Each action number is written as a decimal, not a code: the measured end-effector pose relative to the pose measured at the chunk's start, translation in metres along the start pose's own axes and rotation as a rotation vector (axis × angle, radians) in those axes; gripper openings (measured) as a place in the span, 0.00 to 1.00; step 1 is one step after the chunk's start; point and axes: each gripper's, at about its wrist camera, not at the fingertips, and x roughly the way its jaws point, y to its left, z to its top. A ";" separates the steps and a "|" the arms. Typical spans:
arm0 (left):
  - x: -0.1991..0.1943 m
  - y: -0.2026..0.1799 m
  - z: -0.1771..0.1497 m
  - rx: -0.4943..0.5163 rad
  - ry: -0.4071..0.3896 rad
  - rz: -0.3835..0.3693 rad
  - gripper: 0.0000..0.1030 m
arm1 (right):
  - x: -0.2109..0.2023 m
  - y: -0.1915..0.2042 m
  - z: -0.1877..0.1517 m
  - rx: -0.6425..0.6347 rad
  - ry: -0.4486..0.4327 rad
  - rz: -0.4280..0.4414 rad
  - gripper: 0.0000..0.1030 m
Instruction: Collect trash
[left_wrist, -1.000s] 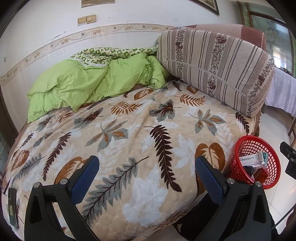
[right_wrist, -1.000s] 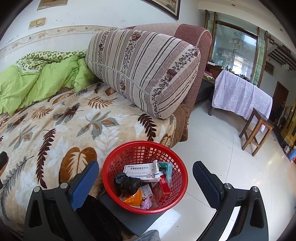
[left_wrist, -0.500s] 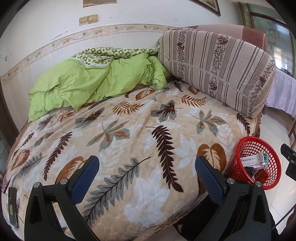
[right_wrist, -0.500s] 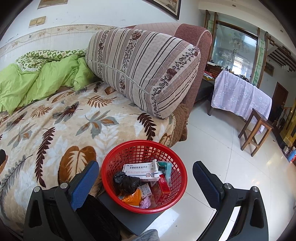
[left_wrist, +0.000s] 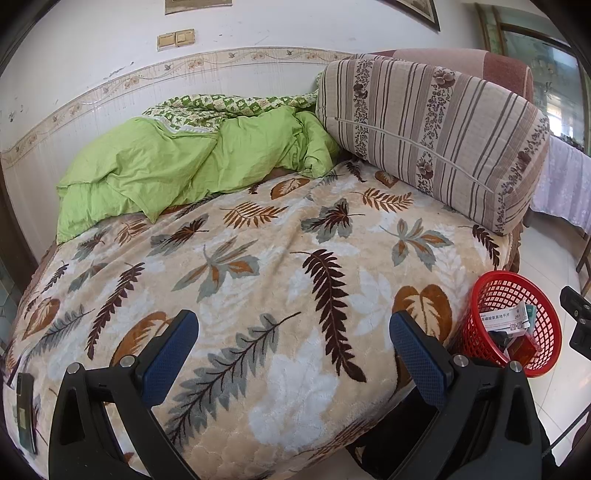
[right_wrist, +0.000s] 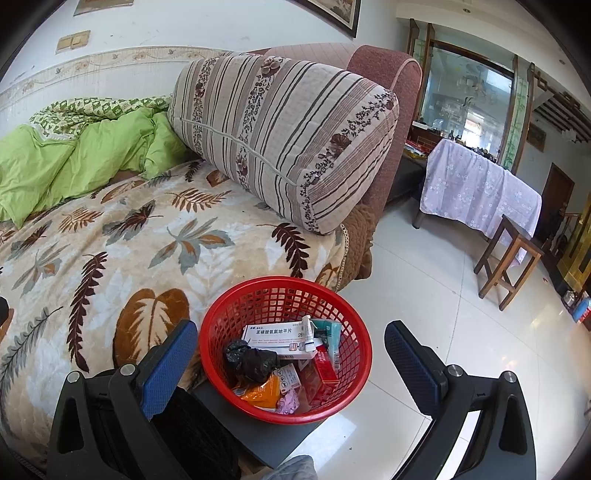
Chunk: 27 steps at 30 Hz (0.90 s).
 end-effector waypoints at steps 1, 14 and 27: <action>0.000 0.000 0.000 -0.001 0.001 0.001 1.00 | 0.000 0.000 0.000 0.000 0.001 0.000 0.99; 0.000 0.000 0.000 0.001 0.002 0.000 1.00 | 0.001 -0.001 -0.001 0.001 0.004 0.001 0.99; 0.000 0.001 0.000 -0.001 0.002 -0.002 1.00 | 0.001 -0.001 -0.001 0.001 0.006 -0.001 0.99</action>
